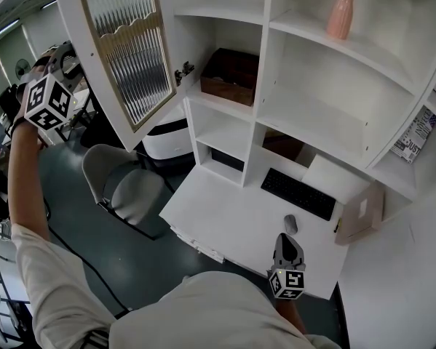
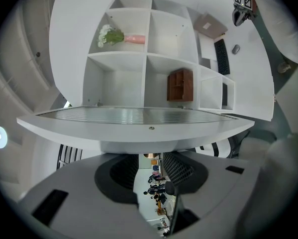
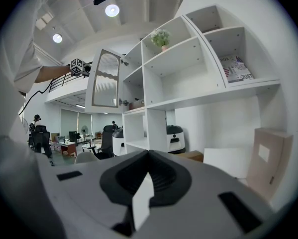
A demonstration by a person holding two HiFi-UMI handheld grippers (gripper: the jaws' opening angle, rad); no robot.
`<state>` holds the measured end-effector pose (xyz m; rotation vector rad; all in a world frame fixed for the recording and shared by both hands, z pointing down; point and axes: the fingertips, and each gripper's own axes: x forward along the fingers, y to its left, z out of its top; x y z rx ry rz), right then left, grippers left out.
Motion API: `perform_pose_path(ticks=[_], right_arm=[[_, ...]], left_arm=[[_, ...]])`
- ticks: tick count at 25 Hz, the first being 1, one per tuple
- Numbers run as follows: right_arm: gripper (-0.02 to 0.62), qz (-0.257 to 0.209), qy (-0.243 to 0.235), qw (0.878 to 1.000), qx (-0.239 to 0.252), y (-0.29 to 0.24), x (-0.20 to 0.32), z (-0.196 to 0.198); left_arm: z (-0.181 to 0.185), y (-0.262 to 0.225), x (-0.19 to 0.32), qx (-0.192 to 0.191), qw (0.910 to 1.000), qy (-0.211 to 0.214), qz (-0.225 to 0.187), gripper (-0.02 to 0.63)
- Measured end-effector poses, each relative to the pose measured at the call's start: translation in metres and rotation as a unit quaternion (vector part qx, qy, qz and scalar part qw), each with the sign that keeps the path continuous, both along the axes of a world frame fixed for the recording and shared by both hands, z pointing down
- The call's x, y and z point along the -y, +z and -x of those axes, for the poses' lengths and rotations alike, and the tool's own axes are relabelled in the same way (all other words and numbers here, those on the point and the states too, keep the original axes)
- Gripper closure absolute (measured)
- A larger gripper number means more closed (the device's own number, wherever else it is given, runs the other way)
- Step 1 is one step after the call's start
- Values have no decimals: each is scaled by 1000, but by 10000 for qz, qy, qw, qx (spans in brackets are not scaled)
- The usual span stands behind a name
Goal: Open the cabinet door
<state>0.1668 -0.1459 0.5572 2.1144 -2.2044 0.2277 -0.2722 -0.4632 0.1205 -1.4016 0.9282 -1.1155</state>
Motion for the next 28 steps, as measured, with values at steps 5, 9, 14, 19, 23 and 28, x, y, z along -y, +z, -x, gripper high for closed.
perform_pose_path(ticks=[5, 9, 14, 19, 23, 28], right_arm=[[592, -4, -44, 10000, -1, 1, 1, 3], [592, -1, -60, 10000, -4, 1, 0, 3], [592, -17, -66, 10000, 0, 0, 0, 5], [592, -16, -77, 10000, -10, 0, -1, 4], [592, -21, -85, 10000, -14, -1, -1, 4], [592, -25, -147, 9999, -23, -1, -1, 8]], left_arm=[[1, 1, -2, 3, 10000, 17, 3, 376], [2, 3, -4, -20, 10000, 28, 18, 294], [2, 4, -3, -52, 10000, 41, 23, 255], [3, 4, -5, -63, 10000, 1, 20, 255], [8, 1, -6, -327, 9994, -60, -37, 255], [16, 15, -8, -661, 9977, -103, 67, 255]])
